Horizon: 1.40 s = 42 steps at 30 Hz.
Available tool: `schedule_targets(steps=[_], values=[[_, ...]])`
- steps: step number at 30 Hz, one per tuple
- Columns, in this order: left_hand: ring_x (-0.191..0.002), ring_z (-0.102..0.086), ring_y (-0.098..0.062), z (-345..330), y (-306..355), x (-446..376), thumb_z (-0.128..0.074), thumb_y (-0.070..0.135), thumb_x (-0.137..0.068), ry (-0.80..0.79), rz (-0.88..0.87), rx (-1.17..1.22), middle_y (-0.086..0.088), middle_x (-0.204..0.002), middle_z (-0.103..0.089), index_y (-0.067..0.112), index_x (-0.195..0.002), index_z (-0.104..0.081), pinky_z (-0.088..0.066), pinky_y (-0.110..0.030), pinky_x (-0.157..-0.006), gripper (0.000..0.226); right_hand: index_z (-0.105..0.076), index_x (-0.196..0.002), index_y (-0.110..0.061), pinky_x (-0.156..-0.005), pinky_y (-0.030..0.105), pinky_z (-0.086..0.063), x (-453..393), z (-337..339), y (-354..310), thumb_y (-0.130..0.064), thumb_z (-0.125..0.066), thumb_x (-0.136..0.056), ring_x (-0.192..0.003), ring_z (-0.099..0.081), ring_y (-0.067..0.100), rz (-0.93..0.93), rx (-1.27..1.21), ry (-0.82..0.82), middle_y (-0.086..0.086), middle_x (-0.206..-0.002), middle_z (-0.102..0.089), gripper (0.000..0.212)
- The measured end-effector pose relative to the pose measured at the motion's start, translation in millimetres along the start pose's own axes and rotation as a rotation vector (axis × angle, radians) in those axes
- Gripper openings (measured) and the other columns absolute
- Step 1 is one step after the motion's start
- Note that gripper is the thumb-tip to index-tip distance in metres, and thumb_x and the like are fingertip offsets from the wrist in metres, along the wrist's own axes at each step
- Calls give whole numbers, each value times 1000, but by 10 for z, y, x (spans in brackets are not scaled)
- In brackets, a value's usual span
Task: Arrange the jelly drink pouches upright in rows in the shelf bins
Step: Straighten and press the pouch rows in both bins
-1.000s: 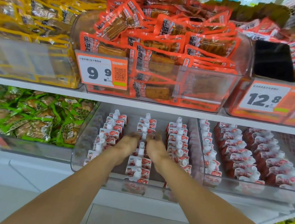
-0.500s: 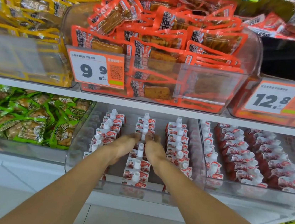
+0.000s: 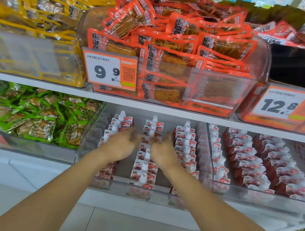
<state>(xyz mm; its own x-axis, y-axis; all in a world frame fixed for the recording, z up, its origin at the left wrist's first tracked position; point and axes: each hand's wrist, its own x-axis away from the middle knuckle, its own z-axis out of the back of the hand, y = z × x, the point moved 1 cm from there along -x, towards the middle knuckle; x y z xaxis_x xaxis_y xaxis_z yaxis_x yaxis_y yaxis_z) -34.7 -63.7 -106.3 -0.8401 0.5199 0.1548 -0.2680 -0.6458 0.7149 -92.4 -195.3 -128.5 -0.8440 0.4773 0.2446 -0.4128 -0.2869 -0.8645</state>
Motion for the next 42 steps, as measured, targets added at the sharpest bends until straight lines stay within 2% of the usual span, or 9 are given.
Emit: schedule_targets(steps=[5, 8, 12, 18, 25, 28, 32, 37, 42], values=[[-97, -52, -21, 390, -417, 668, -66, 12, -85, 714, -226, -269, -3, -101, -58, 13, -109, -62, -41, -28, -80, 25, -37, -144, -17, -80, 15, -42, 291, -268, -490, -18, -49, -100, -96, -53, 10, 344, -38, -64, -7, -120, -50, 46], [-103, -51, -23, 353, -675, 767, -67, 5, -83, 644, -115, -234, -6, -115, -52, 10, -124, -56, -41, -28, -86, 43, -48, -123, -16, -79, 25, -40, -131, -703, -616, -30, -44, -102, -102, -55, 24, 106, -119, -120, 9, -119, -58, 26], [-89, -63, -15, 359, -888, 817, -66, 0, -85, 605, -134, -50, 6, -119, -54, 9, -121, -64, -41, -1, -76, 37, -39, -140, -6, -78, 26, -38, -585, -1060, -525, -34, -35, -104, -108, -50, 21, -25, -260, -97, 18, -142, -48, 45], [-77, -58, -8, 393, -966, 751, -67, 0, -85, 598, -105, 46, 6, -114, -48, 11, -115, -70, -33, 10, -69, 33, -17, -156, -19, -115, 30, -22, -628, -1276, -464, -33, -35, -106, -146, -27, 20, -48, -435, -65, -1, -160, -24, 55], [-71, -63, -23, 381, -904, 841, -61, 19, -91, 570, -18, -49, -2, -93, -62, 31, -129, -60, -54, -33, -68, 40, -12, -156, -17, -111, 39, -27, -437, -1077, -426, -49, -26, -103, -142, -32, 29, -175, -203, -118, 5, -158, -27, 63], [-72, -64, -22, 416, -889, 839, -60, 18, -91, 538, -10, -31, -5, -85, -68, 33, -129, -60, -49, -29, -63, 40, -5, -156, -26, -116, 42, -25, -215, -1235, -302, -46, -31, -104, -144, -30, 24, -171, -311, -242, 0, -161, -23, 62], [-74, -63, -4, 459, -910, 886, -61, 18, -92, 425, 12, 69, 4, -93, -70, 35, -130, -57, -48, -25, -67, 42, -38, -144, -23, -107, 34, -32, -126, -1098, -240, -51, -33, -102, -131, -44, 15, -247, -365, -339, -6, -143, -46, 51], [-79, -66, -23, 454, -930, 873, -58, 26, -93, 411, 10, -24, 2, -96, -71, 33, -133, -56, -50, -30, -69, 40, -58, -131, -16, -95, 39, -52, 39, -1172, -207, -54, -31, -102, -98, -68, 22, -351, -461, -550, 6, -108, -71, 55], [-71, -67, -22, 476, -991, 893, -61, 24, -92, 325, 41, 4, 5, -92, -71, 40, -140, -45, -57, -39, -73, 53, -45, -143, -24, -109, 46, -42, 111, -1191, -363, -59, -43, -89, -126, -55, 23, -361, -344, -529, 4, -142, -54, 65]])
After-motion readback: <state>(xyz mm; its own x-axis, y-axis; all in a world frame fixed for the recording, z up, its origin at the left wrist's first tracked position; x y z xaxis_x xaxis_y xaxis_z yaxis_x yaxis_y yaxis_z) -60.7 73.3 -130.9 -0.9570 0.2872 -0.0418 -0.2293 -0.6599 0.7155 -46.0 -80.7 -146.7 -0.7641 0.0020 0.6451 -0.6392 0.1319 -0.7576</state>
